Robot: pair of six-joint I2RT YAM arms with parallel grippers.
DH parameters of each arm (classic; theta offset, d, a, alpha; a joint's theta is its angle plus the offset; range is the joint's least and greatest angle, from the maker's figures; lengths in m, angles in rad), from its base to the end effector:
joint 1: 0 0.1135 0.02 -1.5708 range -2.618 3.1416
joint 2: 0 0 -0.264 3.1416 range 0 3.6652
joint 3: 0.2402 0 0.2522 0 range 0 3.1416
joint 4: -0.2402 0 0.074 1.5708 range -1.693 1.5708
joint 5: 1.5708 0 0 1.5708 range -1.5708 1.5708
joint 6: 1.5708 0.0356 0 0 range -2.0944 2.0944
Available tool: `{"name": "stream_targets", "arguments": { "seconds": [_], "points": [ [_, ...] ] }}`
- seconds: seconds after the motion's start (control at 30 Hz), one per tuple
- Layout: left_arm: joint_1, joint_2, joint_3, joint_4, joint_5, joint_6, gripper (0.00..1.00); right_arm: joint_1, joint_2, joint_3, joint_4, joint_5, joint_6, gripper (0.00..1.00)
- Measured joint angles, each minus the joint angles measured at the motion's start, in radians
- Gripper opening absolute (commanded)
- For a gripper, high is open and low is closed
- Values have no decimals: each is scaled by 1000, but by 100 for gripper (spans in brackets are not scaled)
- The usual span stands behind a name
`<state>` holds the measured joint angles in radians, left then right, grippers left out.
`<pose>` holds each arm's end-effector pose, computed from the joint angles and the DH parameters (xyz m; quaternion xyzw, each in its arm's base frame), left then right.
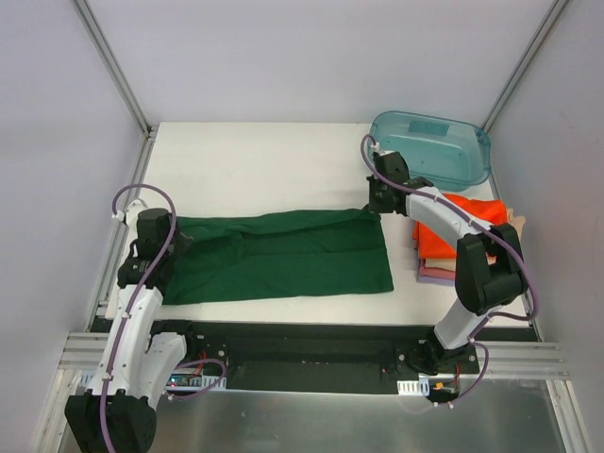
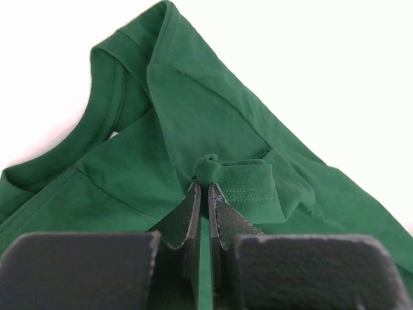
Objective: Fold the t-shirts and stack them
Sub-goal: Fold the other side of the tshirt into a rectangle
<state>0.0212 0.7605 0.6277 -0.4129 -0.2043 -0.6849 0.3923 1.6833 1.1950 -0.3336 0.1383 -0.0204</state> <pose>0.1723 0.0109 0.2660 -0.3467 0.7962 -0.0749 0.4902 0.3424 0.1363 0.2339 -0.1655 0.9140 0.0043 0.3705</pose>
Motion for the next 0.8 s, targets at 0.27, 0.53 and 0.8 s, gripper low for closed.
{"name": "stream_targets", "arguments": {
  "seconds": [0.27,0.53,0.8],
  "points": [
    [0,-69,0,-57,-43,-42,0,0,-11,0,0,-5,0,1],
    [0,-124,-16,-74,-49,-95,0,0,-35,-21,0,-10,-7,1],
    [0,-163,-145,-158,-88,-221,27,0,-53,-124,17,-9,23,15]
  ]
}}
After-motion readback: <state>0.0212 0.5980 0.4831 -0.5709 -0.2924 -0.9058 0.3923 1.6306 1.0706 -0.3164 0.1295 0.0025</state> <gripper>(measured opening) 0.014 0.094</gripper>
